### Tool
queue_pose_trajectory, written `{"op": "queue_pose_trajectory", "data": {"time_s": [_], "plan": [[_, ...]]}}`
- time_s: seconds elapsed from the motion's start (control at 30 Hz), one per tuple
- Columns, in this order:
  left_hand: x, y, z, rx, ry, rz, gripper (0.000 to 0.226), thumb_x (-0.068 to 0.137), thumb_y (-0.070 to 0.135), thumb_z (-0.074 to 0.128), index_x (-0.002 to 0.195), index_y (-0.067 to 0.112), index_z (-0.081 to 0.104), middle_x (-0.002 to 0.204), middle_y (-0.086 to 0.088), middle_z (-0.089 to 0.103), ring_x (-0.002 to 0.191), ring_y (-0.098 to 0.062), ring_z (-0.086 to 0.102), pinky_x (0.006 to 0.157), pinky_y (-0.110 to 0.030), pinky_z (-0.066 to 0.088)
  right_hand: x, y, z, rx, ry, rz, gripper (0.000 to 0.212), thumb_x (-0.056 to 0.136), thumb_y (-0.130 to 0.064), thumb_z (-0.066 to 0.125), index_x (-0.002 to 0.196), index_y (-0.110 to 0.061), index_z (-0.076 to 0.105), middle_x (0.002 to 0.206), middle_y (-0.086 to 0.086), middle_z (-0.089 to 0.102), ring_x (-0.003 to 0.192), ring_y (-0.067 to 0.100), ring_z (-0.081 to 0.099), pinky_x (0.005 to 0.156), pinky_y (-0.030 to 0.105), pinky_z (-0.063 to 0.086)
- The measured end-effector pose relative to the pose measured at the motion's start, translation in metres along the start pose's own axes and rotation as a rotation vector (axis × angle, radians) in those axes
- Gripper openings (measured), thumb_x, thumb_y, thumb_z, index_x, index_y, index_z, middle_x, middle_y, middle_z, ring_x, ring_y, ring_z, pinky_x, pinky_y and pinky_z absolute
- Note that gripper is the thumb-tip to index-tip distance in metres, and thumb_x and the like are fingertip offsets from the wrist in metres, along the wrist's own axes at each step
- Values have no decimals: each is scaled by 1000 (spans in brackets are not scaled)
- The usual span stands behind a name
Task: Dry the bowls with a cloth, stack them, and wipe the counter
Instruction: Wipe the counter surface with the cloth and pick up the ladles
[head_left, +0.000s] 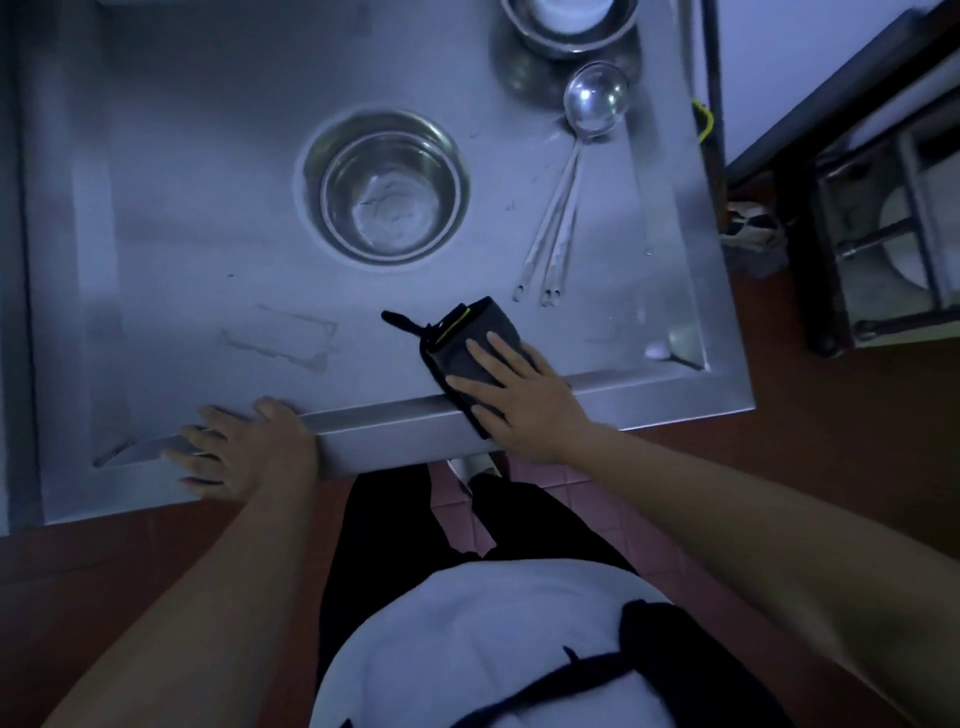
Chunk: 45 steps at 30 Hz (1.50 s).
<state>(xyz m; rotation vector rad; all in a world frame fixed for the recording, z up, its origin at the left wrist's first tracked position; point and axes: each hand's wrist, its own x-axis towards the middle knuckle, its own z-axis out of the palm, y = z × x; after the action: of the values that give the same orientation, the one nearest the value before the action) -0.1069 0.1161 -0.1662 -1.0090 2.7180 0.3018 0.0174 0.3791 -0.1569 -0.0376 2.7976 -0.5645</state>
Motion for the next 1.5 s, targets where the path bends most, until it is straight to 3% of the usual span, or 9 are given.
{"op": "queue_pose_trajectory", "data": {"time_s": [0.1, 0.33, 0.53, 0.83, 1.03, 1.2, 1.37, 1.43, 1.5], "plan": [[-3, -5, -7, 14, -47, 58, 68, 98, 41, 33, 159, 17, 21, 169, -7, 13, 156, -33, -3, 124, -55, -2, -22, -15, 11, -18, 107, 54, 50, 98, -48, 36, 141, -35, 57, 155, 2, 46, 147, 24, 36, 120, 49, 21], [-8, -5, -21, -23, -105, 210, 59, 99, 35, 44, 153, 16, 33, 166, -20, 12, 154, -42, 6, 122, -59, 4, -72, 24, -1, -41, 216, 221, 49, 96, -53, 40, 135, -32, 62, 143, 5, 58, 138, 27, 48, 114, 51, 31], [-46, 19, -12, 62, -200, 558, 61, 103, 43, 45, 159, 26, 26, 169, -13, 6, 156, -34, 2, 124, -53, 0, -134, 128, -33, -164, 150, 387, 55, 102, -53, 22, 144, -32, 51, 157, 3, 43, 152, 23, 23, 119, 54, 18], [-92, 40, -14, 67, -275, 863, 60, 101, 36, 53, 156, 23, 34, 165, -12, 23, 153, -34, 14, 123, -48, 4, -114, 119, -43, -124, 143, 465, 76, 97, -64, 14, 158, -23, 28, 166, -1, 23, 156, 19, 2, 122, 50, -4], [-97, 94, -14, 107, -479, 1059, 68, 81, 54, 52, 133, 11, 63, 140, -17, 57, 132, -38, 50, 113, -50, 37, -101, 112, -24, -240, 234, 573, 65, 99, -54, 24, 153, -21, 41, 160, -1, 38, 155, 21, 14, 123, 53, 7], [-134, 164, -15, 123, -639, 1033, 54, 94, 28, 67, 144, 16, 51, 149, -11, 47, 135, -29, 46, 110, -40, 38, -97, 108, -16, -207, 408, 586, 57, 97, -41, 34, 145, -19, 53, 154, 1, 48, 151, 23, 27, 123, 56, 11], [-168, 234, 7, 80, -673, 919, 87, 80, 50, 75, 151, 15, 38, 146, -9, 48, 124, -31, 57, 101, -39, 50, -96, 108, -11, -200, 498, 568, 53, 96, -36, 39, 144, -19, 55, 150, 1, 53, 149, 25, 32, 122, 57, 13], [-179, 256, 19, 90, -637, 890, 104, 66, 64, 72, 150, 17, 33, 140, -11, 54, 113, -35, 64, 93, -49, 56, -96, 108, -10, -210, 488, 578, 54, 96, -36, 39, 144, -19, 54, 150, 1, 52, 150, 24, 31, 122, 57, 13], [-190, 270, 30, 158, -558, 917, 93, 74, 61, 74, 145, 14, 35, 138, -12, 51, 120, -35, 57, 93, -48, 54, -96, 109, -8, -218, 500, 577, 54, 96, -37, 40, 144, -19, 55, 151, 1, 51, 150, 24, 30, 121, 57, 15]]}}
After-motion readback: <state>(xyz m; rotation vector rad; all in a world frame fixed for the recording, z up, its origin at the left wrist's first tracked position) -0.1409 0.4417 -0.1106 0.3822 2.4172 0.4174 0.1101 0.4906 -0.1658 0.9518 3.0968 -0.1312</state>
